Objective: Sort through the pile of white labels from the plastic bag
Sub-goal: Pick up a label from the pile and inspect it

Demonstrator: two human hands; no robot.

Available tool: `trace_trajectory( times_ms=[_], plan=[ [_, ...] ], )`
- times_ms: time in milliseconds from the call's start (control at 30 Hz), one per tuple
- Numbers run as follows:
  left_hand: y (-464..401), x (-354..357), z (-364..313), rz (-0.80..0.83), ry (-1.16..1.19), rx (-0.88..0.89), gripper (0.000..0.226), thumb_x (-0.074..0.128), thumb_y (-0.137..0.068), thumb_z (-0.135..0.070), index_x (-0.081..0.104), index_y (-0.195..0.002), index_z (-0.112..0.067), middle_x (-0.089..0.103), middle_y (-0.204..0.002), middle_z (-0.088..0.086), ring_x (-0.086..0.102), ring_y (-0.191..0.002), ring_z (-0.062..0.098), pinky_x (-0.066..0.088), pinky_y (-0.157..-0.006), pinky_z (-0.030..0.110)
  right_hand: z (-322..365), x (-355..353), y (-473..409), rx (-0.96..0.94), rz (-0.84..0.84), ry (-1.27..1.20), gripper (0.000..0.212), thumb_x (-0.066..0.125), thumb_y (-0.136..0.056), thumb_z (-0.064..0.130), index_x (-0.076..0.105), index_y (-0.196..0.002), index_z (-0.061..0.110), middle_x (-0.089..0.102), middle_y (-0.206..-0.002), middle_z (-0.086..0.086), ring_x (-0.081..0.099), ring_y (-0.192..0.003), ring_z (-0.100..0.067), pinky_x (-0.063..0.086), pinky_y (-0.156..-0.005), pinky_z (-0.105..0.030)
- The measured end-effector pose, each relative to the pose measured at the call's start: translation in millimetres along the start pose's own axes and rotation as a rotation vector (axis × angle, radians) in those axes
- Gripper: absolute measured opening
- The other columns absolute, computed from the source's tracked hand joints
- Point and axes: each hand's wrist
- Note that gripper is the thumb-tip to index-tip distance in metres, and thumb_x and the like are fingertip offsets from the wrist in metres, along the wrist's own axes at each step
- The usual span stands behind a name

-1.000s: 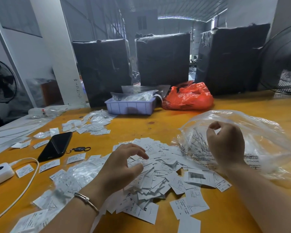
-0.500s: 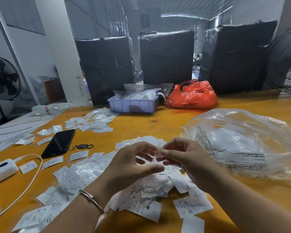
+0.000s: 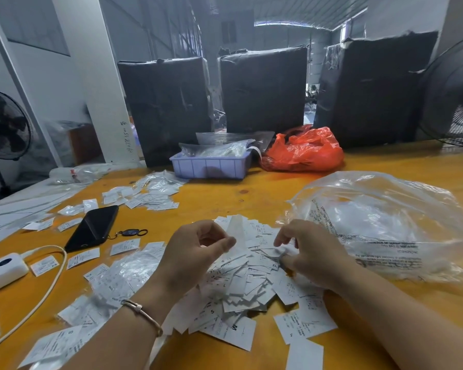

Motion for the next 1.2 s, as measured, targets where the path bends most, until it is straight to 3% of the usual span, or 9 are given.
trace_trajectory(
  times_ms=[200, 333, 467, 567, 733, 833, 933, 1100, 1200],
  plan=[
    [1, 0, -4, 0.068, 0.211, -0.099, 0.02, 0.077, -0.08, -0.002, 0.058, -0.084, 0.004, 0.076, -0.082, 0.009, 0.073, -0.078, 0.022, 0.054, -0.065, 0.021, -3, 3, -4, -0.02, -0.066, -0.121, 0.014, 0.074, -0.081, 0.026, 0.065, -0.073, 0.034, 0.056, -0.082, 0.015, 0.047, -0.073, -0.001, 0.041, -0.065, -0.024],
    [1, -2, -5, 0.055, 0.266, -0.112, 0.025, 0.077, -0.077, 0.007, 0.059, -0.092, -0.003, 0.075, -0.081, 0.011, 0.069, -0.073, 0.018, 0.054, -0.065, 0.019, -2, 0, -3, -0.092, -0.167, -0.237, 0.009, 0.077, -0.079, 0.019, 0.069, -0.074, 0.021, 0.062, -0.08, 0.007, 0.056, -0.072, -0.012, 0.05, -0.068, -0.033],
    [0, -3, -4, 0.094, 0.251, -0.14, 0.044, 0.079, -0.076, 0.001, 0.063, -0.112, -0.018, 0.068, -0.073, 0.004, 0.063, -0.071, 0.015, 0.053, -0.071, 0.026, 3, -5, -2, -0.088, -0.215, -0.518, 0.012, 0.08, -0.074, 0.016, 0.071, -0.068, 0.022, 0.067, -0.069, 0.007, 0.053, -0.057, -0.006, 0.043, -0.053, -0.016],
    [1, -4, -4, 0.124, 0.256, -0.154, 0.032, 0.077, -0.079, 0.0, 0.07, -0.106, -0.016, 0.063, -0.07, -0.001, 0.058, -0.069, 0.012, 0.05, -0.068, 0.024, 3, -9, -3, 0.057, -0.143, -0.859, 0.008, 0.079, -0.075, 0.012, 0.074, -0.071, 0.017, 0.068, -0.066, 0.0, 0.055, -0.055, -0.006, 0.041, -0.049, -0.015],
    [1, -3, -5, 0.077, 0.212, -0.14, 0.007, 0.075, -0.082, -0.003, 0.074, -0.084, -0.009, 0.064, -0.069, 0.001, 0.054, -0.06, 0.004, 0.044, -0.055, 0.013, 4, -11, -4, 0.169, -0.058, -1.152, 0.006, 0.07, -0.082, 0.004, 0.064, -0.084, 0.003, 0.07, -0.073, -0.017, 0.061, -0.05, -0.021, 0.036, -0.037, -0.02],
    [0, -5, -4, 0.02, 0.251, -0.152, 0.005, 0.077, -0.08, -0.009, 0.074, -0.077, -0.01, 0.063, -0.063, -0.005, 0.053, -0.055, 0.0, 0.041, -0.052, 0.01, 7, -10, -3, 0.16, -0.032, -1.195, 0.02, 0.068, -0.081, 0.0, 0.062, -0.1, 0.002, 0.07, -0.074, -0.019, 0.066, -0.055, -0.026, 0.042, -0.041, -0.023],
    [-2, -6, -5, 0.006, 0.274, -0.188, 0.003, 0.078, -0.079, -0.017, 0.078, -0.076, -0.015, 0.065, -0.065, -0.006, 0.051, -0.054, -0.003, 0.041, -0.057, 0.016, 9, -12, -2, 0.106, -0.042, -1.199, 0.039, 0.066, -0.083, -0.004, 0.063, -0.115, 0.018, 0.07, -0.074, -0.02, 0.067, -0.057, -0.026, 0.046, -0.045, -0.024],
    [-2, -9, -7, 0.064, 0.425, -0.222, 0.014, 0.07, -0.082, -0.005, 0.081, -0.081, -0.014, 0.065, -0.066, -0.001, 0.05, -0.061, 0.01, 0.04, -0.061, 0.021, 16, -11, 3, 0.011, -0.088, -0.875, 0.034, 0.05, -0.087, -0.009, 0.077, -0.088, 0.011, 0.073, -0.073, -0.008, 0.064, -0.059, -0.015, 0.046, -0.049, -0.02],
    [0, -9, -9, 0.133, 0.551, -0.234, 0.012, 0.078, -0.068, -0.011, 0.079, -0.08, -0.009, 0.072, -0.076, 0.01, 0.067, -0.069, 0.016, 0.055, -0.065, 0.022, 27, -9, 7, -0.036, 0.054, -0.775, 0.012, 0.065, -0.087, 0.011, 0.077, -0.088, 0.015, 0.074, -0.079, -0.003, 0.063, -0.066, -0.009, 0.045, -0.055, -0.018]
  ],
)
Point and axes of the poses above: each hand's wrist, its own y-axis away from the middle knuckle, its own x-axis out of the palm, z = x × y
